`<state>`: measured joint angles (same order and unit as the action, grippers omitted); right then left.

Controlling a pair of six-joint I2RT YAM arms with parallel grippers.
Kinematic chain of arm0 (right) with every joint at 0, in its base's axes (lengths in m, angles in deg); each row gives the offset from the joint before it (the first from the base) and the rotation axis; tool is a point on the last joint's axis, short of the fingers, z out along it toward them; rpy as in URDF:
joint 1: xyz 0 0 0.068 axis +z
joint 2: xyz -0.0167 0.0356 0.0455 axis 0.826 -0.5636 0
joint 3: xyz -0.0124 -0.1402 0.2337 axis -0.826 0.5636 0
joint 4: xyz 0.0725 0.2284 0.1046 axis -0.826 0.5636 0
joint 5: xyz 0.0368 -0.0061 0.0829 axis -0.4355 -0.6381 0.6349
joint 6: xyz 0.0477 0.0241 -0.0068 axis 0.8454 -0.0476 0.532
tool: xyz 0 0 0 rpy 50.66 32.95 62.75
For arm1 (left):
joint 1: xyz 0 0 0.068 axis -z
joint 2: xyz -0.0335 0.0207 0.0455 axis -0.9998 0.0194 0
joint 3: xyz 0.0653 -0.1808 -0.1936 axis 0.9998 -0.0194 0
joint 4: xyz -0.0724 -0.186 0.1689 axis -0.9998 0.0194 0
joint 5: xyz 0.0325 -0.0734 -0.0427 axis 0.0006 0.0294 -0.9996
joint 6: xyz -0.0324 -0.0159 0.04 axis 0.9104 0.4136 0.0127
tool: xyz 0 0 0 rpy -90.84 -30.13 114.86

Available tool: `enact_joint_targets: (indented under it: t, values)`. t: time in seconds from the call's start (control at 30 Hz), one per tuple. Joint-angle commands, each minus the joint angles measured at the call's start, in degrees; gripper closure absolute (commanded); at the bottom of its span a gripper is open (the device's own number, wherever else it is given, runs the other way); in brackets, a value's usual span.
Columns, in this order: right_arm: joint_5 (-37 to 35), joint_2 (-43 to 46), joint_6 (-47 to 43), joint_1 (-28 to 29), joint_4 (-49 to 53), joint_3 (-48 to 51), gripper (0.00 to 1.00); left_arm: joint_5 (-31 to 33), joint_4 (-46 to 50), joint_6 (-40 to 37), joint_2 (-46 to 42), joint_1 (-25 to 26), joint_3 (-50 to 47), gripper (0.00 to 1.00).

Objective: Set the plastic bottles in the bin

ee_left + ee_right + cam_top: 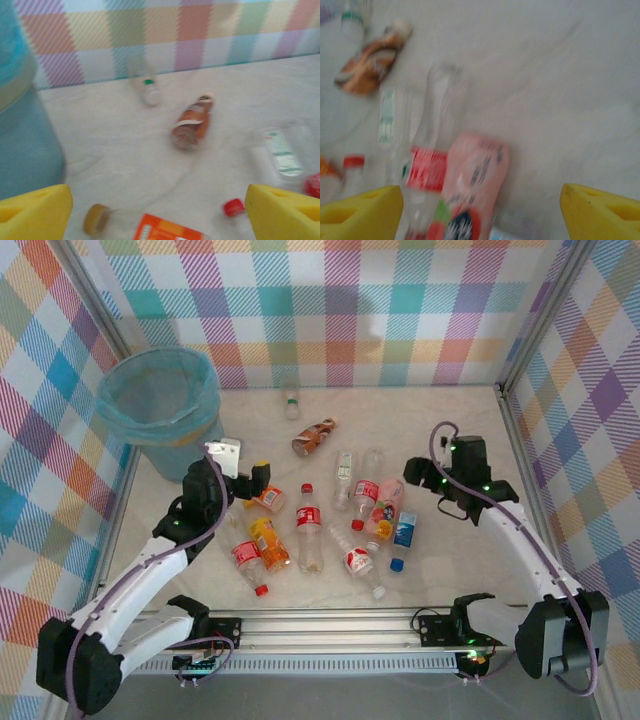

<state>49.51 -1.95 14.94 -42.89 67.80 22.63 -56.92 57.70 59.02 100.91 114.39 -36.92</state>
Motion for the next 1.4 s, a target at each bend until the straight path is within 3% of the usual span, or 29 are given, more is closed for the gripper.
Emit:
enact_joint_targets:
  t: [0.0, 0.3, 0.63, 1.03, 1.37]
  values:
    - [4.13, -1.21, 4.43, 3.71, 11.82, -3.55, 0.18, -4.36, 12.09, 0.73, -0.05, 4.02, 4.90, 0.12]
    - [5.40, -21.70, 1.34, 6.26, 11.98, -19.05, 0.25, -7.26, 24.21, 4.63, 8.63, 7.55, 15.78, 0.13]
    - [3.12, -43.25, -2.90, 6.14, 15.39, -36.26, 0.24, -6.60, 26.37, 5.09, 12.45, 7.64, 18.76, 0.13]
    - [5.39, -53.79, -3.03, 6.13, 15.05, -41.75, 0.26, -5.51, 26.25, 3.85, 13.70, 7.64, 19.17, 0.13]
    - [8.07, -57.26, -1.60, 5.92, 12.59, -42.90, 0.30, -4.48, 26.34, 3.25, 14.01, 7.64, 20.15, 0.12]
